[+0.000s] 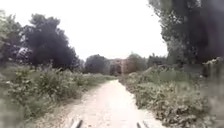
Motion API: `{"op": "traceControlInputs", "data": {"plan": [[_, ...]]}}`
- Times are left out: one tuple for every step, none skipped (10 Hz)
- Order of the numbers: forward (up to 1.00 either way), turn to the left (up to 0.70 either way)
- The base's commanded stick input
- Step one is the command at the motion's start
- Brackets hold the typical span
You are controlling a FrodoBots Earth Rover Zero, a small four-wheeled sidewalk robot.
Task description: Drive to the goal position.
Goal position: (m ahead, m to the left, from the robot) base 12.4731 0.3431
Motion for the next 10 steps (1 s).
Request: {"op": "traceControlInputs", "data": {"plan": [[0.85,0.00],[0.85,0.00],[0.85,0.00],[0.85,0.00],[0.85,-0.33],[0.85,0.00],[0.85,0.00],[0.85,0.00],[0.85,0.00],[0.85,0.00]]}}
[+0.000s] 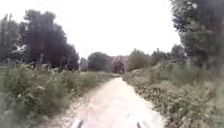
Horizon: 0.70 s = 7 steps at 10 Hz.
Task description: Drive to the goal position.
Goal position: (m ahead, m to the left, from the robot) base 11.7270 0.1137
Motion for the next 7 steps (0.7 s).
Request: {"op": "traceControlInputs", "data": {"plan": [[0.85,0.00],[0.85,0.00],[0.85,0.00],[0.85,0.00],[0.85,0.00],[0.85,0.00],[0.85,-0.18]]}}
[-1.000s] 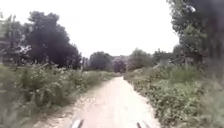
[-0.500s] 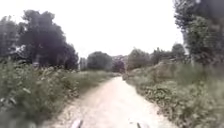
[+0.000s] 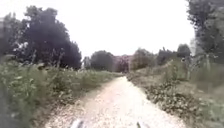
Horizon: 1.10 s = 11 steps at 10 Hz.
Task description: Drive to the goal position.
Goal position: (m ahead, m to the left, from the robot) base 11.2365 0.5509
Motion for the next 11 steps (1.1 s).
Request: {"op": "traceControlInputs", "data": {"plan": [[0.85,-0.34],[0.85,-0.23],[0.85,-0.11],[0.85,-0.33],[0.85,-0.28],[0.85,-0.09],[0.85,-0.30],[0.85,0.00],[0.85,0.00],[0.85,0.00],[0.85,-0.09]]}}
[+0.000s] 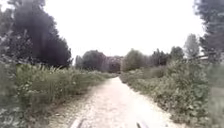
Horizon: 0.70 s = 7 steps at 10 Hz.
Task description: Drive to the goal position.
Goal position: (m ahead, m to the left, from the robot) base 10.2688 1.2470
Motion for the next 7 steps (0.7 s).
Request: {"op": "traceControlInputs", "data": {"plan": [[0.85,-0.32],[0.85,-0.05],[0.85,0.00],[0.85,0.00],[0.85,0.00],[0.85,0.00],[0.85,0.00]]}}
